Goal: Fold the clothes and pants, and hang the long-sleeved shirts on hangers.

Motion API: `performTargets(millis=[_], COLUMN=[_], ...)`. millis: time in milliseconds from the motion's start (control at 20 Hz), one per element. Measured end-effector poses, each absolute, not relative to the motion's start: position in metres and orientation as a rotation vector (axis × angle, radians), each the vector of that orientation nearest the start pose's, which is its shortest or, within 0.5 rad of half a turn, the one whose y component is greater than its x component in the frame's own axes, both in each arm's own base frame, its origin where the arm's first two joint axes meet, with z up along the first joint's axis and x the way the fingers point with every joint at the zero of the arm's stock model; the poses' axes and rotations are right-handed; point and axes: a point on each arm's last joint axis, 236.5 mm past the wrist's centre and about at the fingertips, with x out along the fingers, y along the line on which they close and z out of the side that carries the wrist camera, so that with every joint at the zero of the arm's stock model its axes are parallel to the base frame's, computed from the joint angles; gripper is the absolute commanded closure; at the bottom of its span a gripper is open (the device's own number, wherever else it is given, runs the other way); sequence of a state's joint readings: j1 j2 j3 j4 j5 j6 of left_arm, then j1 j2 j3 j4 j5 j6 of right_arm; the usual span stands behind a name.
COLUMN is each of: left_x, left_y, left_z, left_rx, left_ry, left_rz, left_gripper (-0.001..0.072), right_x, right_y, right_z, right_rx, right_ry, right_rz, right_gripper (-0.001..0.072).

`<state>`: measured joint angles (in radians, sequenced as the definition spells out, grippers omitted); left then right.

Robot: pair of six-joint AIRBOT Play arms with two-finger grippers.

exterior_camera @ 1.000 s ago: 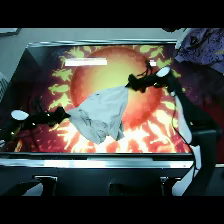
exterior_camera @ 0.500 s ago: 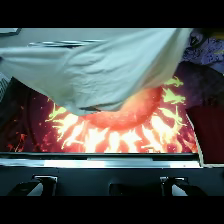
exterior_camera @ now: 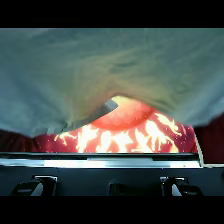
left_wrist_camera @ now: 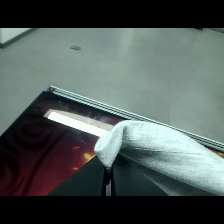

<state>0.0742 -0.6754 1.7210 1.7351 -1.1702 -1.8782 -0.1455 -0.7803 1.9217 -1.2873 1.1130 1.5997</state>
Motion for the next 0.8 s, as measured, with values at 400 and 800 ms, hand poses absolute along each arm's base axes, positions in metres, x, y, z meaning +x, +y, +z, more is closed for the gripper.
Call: performTargets(millis=[400, 800], left_x=[0.404, 0.585], left_y=[0.061, 0.053], left_z=[0.349, 0.144], left_rx=[-0.148, -0.196], left_ry=[0.412, 0.619], left_rz=[0.239, 0.172], left_gripper=[0.0694, 0.0691], right_x=[0.396, 0.560], right_y=[0.030, 0.062], right_z=[0.366, 0.112], right_rx=[0.315, 0.472], right_ry=[0.513, 0.952], right_rz=[0.177, 0.173], right_gripper=[0.0679, 0.0679])
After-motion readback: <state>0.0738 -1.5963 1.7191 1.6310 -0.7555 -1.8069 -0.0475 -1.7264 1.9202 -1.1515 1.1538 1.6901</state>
